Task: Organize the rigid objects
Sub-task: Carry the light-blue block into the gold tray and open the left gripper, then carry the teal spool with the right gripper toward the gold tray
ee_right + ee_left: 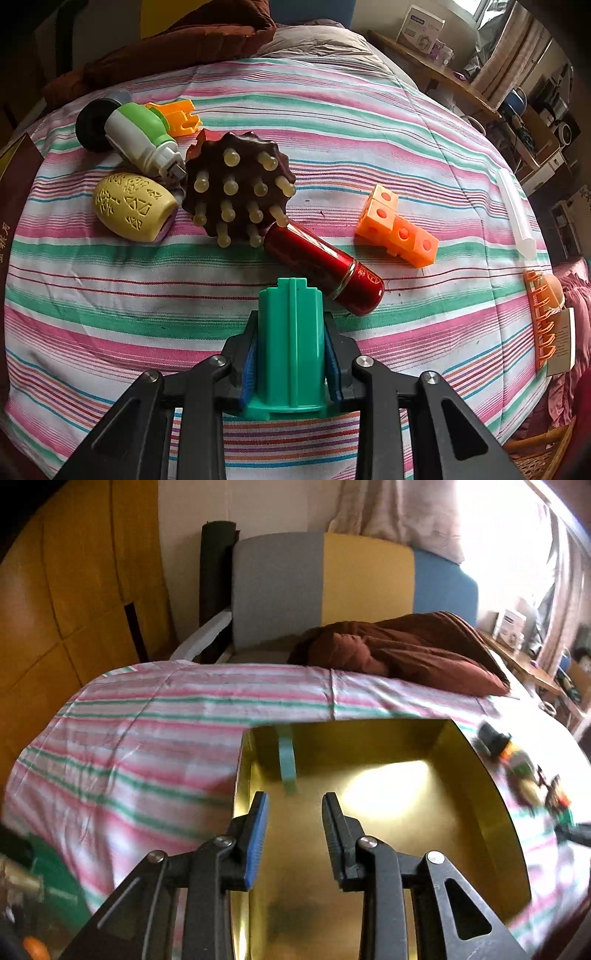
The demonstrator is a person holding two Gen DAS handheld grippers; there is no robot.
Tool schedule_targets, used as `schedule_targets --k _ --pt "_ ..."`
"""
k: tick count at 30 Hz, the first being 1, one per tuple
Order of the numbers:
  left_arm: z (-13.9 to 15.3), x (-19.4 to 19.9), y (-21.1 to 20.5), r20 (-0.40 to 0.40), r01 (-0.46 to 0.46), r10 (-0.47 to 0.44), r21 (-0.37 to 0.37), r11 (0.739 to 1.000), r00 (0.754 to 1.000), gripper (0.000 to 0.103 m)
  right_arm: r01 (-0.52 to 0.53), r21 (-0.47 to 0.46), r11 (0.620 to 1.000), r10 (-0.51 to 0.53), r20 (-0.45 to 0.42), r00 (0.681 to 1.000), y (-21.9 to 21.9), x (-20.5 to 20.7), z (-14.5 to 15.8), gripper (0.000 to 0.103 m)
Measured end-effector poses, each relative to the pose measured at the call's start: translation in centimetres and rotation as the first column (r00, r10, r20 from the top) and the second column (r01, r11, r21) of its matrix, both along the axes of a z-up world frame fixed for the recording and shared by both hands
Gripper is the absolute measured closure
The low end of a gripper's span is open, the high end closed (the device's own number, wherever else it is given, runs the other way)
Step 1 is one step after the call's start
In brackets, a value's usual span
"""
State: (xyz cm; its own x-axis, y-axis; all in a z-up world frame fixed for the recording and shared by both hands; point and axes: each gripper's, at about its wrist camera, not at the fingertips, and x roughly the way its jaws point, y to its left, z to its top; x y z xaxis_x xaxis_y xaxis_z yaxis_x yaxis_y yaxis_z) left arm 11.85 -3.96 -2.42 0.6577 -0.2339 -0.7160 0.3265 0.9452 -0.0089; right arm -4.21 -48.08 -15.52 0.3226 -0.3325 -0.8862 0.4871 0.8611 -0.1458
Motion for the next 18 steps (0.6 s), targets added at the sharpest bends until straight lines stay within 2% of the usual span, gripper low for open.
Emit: schedule_targets --k 2,4,6,14,16,18 --pt "-0.1 -2.7 0.3 0.01 0.015 -0.015 -0.002 1.0 1.0 0.072 -0.003 -0.012 1.0 0.003 -0.004 1.0 0.5 0.1 -0.1 0.073" --pt "-0.1 -4.6 0.4 0.019 0.018 -0.018 -0.011 1.0 1.0 0.052 -0.006 -0.022 1.0 0.006 -0.008 1.0 0.8 0.1 -0.1 0.073" --pt "0.3 -6.6 0.5 0.049 0.016 -0.015 -0.025 1.0 0.999 0.043 -0.01 -0.03 1.0 0.009 -0.01 1.0 1.1 0.2 -0.1 0.073" --pt "1.7 -9.2 1.1 0.1 -0.006 0.015 -0.084 0.996 0.995 0.041 -0.012 -0.035 0.999 0.012 -0.007 1.0 1.7 0.1 -0.1 0.073" --pt "1.8 -9.6 1.2 0.114 -0.012 0.021 -0.08 0.997 0.993 0.034 -0.012 -0.038 0.999 0.012 -0.008 1.0 1.9 0.1 0.0 0.073" --pt "1.8 -10.0 1.4 0.128 -0.02 0.03 -0.078 0.997 0.991 0.03 -0.017 -0.047 0.999 0.016 -0.012 1.0 2.1 0.1 0.0 0.073"
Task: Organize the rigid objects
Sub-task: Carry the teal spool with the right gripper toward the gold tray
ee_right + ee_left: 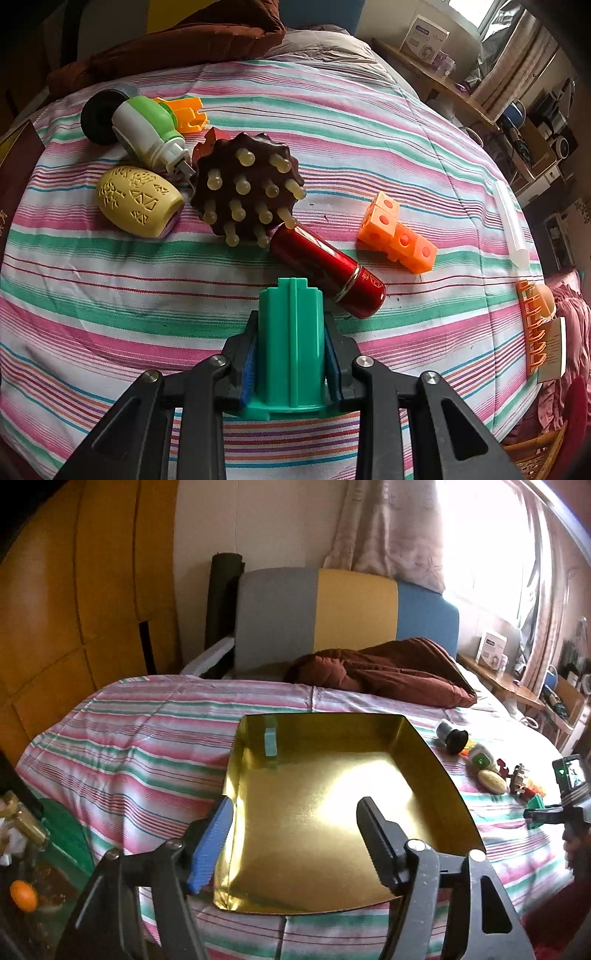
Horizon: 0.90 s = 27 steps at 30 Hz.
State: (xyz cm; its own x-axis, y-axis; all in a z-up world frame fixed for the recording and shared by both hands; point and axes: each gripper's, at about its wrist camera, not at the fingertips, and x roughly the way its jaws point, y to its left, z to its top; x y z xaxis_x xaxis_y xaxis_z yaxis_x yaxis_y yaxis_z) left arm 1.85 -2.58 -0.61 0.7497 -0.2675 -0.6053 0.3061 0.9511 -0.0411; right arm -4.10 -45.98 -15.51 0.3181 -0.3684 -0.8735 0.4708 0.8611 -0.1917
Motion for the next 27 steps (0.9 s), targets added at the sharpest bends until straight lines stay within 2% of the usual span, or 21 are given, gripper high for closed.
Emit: schedule_targets --k 4,11,15,21,27 --pt "0.0 -0.4 0.4 0.005 -0.008 0.008 -0.012 1.0 1.0 0.023 -0.013 -0.01 1.0 0.013 -0.008 1.0 0.6 0.0 0.0 0.073" --pt "-0.3 -0.2 1.0 -0.008 -0.044 0.044 -0.015 0.999 0.999 0.022 -0.007 0.027 1.0 0.007 -0.01 1.0 0.3 -0.2 0.4 0.073" --pt "-0.3 -0.1 1.7 -0.006 -0.065 0.064 -0.031 0.997 0.998 0.022 -0.006 0.114 0.994 0.003 0.029 1.0 -0.3 -0.4 1.4 0.073" --pt "-0.6 0.1 2.7 -0.027 -0.104 0.102 -0.064 0.993 0.994 0.022 -0.058 0.137 0.989 0.043 0.113 0.993 1.2 0.1 4.9 0.073" --pt "-1.0 0.5 3.8 -0.046 -0.147 0.145 -0.049 0.988 0.988 0.022 -0.197 0.122 0.973 0.166 0.225 0.96 5.8 1.6 10.1 0.073"
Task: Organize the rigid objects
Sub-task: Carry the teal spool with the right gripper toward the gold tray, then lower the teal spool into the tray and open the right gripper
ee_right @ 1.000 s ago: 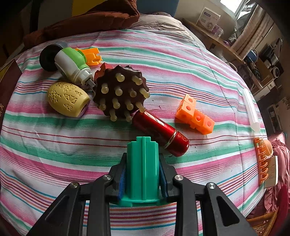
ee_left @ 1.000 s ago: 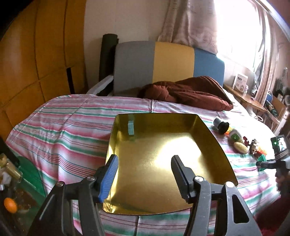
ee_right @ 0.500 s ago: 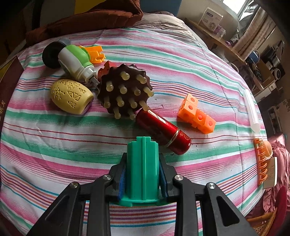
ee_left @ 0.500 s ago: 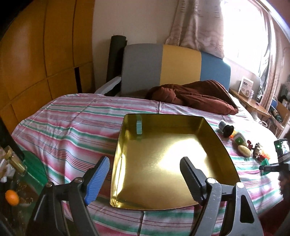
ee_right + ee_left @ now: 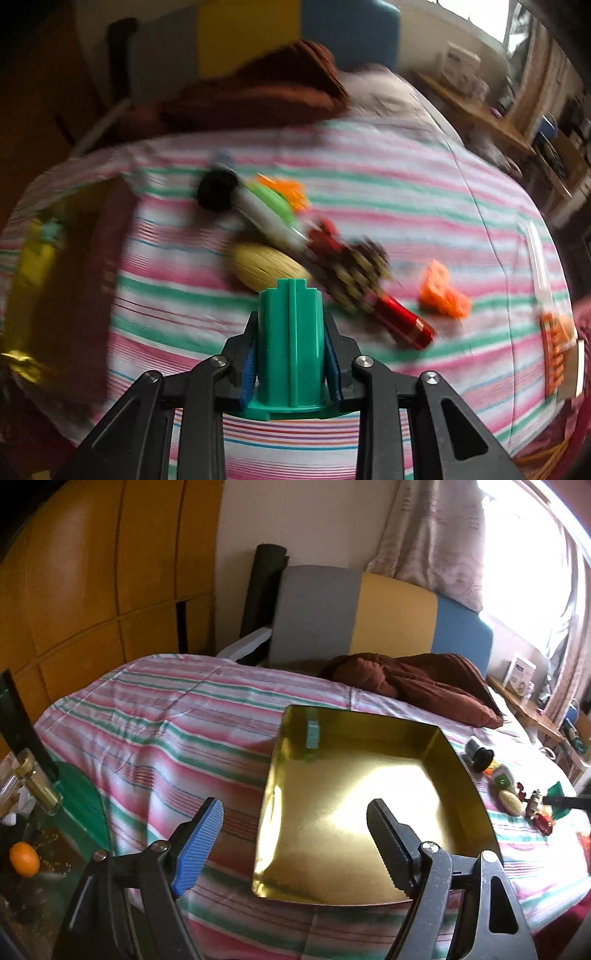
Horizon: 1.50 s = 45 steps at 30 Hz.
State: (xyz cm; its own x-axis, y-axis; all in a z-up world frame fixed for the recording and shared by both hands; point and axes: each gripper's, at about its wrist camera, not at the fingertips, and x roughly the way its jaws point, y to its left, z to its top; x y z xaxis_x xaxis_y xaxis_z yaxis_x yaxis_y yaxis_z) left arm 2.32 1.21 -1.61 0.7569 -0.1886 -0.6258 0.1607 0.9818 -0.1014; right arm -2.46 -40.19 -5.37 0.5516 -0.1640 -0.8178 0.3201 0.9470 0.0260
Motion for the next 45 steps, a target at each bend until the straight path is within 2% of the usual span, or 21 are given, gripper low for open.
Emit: schedule_targets --k 5,8,12,17,28,35,39,45 --pt "-0.5 0.3 1.2 -0.021 -0.024 0.024 0.004 1.0 1.0 0.022 -0.145 0.027 0.989 0.143 0.069 0.987 5.9 2.7 2.9 0.073" --pt "-0.9 0.4 2.1 -0.038 -0.045 0.045 0.004 0.999 0.998 0.022 -0.249 0.064 0.966 0.242 0.091 0.966 9.8 4.5 3.6 0.073" --pt "-1.1 0.5 3.5 -0.049 -0.076 0.075 -0.004 0.997 0.996 0.022 -0.371 0.123 0.92 0.36 0.108 0.927 15.0 7.1 3.8 0.073" --pt "-1.0 0.2 4.5 -0.029 -0.099 0.099 0.013 0.995 0.995 0.022 -0.445 0.172 0.879 0.431 0.113 0.895 20.2 10.2 2.5 0.073" --pt "-2.0 0.5 6.1 -0.054 -0.135 0.135 0.017 0.991 0.989 0.022 -0.487 0.221 0.845 0.499 0.003 0.867 28.4 18.2 -2.5 0.073" --pt "-2.8 0.9 6.4 -0.076 -0.146 0.148 0.023 0.989 0.986 0.022 -0.412 0.274 0.869 0.441 -0.055 0.896 30.2 22.3 -5.5 0.073" --pt "-3.1 1.2 6.5 -0.086 -0.153 0.154 0.025 0.988 0.984 0.022 -0.372 0.337 0.865 0.42 -0.082 0.904 30.6 23.7 -6.5 0.073" --pt "-3.2 1.3 6.5 -0.08 -0.151 0.153 0.029 0.988 0.985 0.022 -0.374 0.387 0.843 0.424 -0.05 0.904 30.5 23.4 -6.1 0.068"
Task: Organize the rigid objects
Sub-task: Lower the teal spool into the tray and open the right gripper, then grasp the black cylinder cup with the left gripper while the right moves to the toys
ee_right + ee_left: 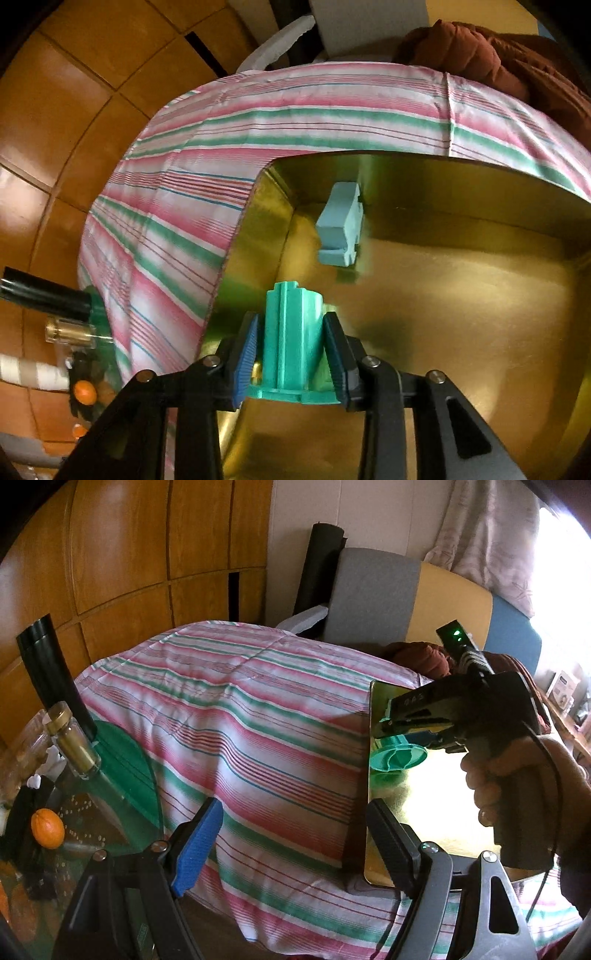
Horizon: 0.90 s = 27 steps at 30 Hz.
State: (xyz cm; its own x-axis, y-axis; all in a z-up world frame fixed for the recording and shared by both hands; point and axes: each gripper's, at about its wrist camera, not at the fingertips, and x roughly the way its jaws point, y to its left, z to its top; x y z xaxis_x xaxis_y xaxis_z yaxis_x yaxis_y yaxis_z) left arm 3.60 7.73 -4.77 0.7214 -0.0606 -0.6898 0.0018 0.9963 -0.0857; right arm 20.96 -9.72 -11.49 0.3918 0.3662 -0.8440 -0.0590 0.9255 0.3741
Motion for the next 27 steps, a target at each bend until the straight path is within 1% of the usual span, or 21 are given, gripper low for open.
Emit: schedule_targets --k 4,8,12,16,19,24,27 --pt "0.4 -0.2 -0.1 0.01 0.003 -0.003 0.003 1.0 1.0 0.022 -0.009 0.016 1.0 0.008 0.07 0.998 -0.4 -1.5 2.0 0.068" --pt "0.8 -0.7 -0.6 0.022 0.013 -0.013 0.01 1.0 1.0 0.022 -0.018 0.012 1.0 0.016 0.14 0.99 -1.4 -3.6 4.0 0.067" --pt "1.2 -1.0 -1.2 0.031 0.03 -0.031 0.021 0.999 0.999 0.022 -0.021 -0.044 0.999 0.03 0.229 0.973 -2.9 -6.6 6.1 0.067" --pt "1.6 -1.4 -2.0 0.036 0.051 -0.052 0.027 0.998 0.998 0.022 -0.013 -0.112 0.994 0.046 0.301 0.953 -4.6 -9.5 7.4 0.067" --pt "1.8 -1.6 -2.6 0.039 0.064 -0.066 0.04 0.997 0.997 0.022 0.014 -0.143 0.99 0.036 0.342 0.939 -6.6 -11.6 8.1 0.067" --pt "2.2 -1.9 -4.3 0.039 0.1 -0.103 0.057 0.993 0.994 0.022 0.081 -0.168 0.982 -0.009 0.39 0.921 -10.4 -14.3 8.8 0.067" --pt "2.5 -2.0 -5.4 0.042 0.124 -0.128 0.077 0.989 0.991 0.022 0.129 -0.213 0.968 -0.027 0.424 0.905 -12.6 -15.8 9.3 0.067"
